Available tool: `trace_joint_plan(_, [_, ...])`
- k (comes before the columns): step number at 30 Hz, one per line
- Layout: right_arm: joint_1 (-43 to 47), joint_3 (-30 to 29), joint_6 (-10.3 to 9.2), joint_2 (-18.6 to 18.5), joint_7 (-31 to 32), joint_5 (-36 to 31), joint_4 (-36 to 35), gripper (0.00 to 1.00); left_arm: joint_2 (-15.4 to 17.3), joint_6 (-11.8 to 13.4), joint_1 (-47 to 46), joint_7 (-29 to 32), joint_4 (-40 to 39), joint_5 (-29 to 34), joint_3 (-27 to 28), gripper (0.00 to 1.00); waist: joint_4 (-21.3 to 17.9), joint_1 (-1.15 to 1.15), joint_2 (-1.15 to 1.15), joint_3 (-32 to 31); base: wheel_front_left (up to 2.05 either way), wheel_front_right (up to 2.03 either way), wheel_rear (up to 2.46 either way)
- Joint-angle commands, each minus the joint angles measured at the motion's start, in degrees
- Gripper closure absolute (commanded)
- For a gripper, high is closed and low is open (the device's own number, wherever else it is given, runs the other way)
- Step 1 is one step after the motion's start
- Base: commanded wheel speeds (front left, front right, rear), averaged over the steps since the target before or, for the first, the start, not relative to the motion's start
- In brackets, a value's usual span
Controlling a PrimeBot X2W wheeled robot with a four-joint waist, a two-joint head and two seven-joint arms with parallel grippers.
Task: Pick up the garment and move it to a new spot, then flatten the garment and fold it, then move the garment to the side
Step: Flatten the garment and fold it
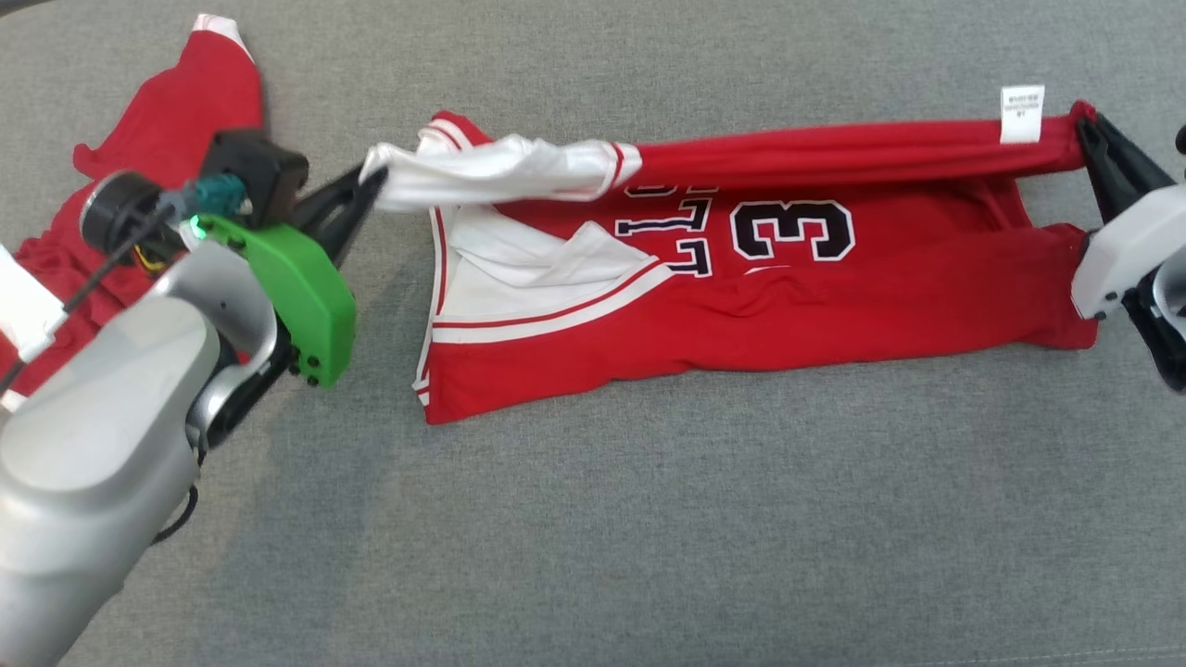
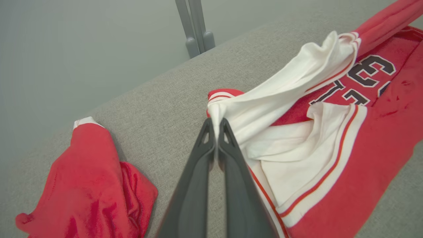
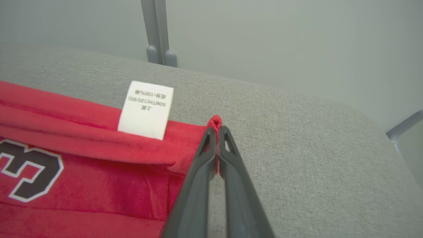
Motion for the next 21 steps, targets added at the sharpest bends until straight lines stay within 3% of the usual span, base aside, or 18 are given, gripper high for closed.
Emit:
trace_joint_plan(1, [1.6,0.81,-0.14,-1.56,0.4,0.3,-0.31,1.0,1.67,0.85,2.1,1.06,-1.48,-0.23,-0.41,1.0,0.53,0.0,0.0,-1.53,0.0,0.0,0.0])
trace_joint_plan(9, [6.21,5.8,-0.15,-6.1,3.61,5.47,-5.43,1.0,5.8,3.39,9.75,6.5,-11.73,-2.11,-3.49,1.0,-0.01,0.0,0.0,-2.92,0.0,0.0,0.0])
trace_joint_plan(21, [8.99,13.34,-0.14,-11.87,10.91,13.45,-15.0,1.0,5.4,5.38,14.15,6.81,-12.17,-1.75,-5.96,1.0,-1.89,0.0,0.0,-4.12,0.0,0.0,0.0])
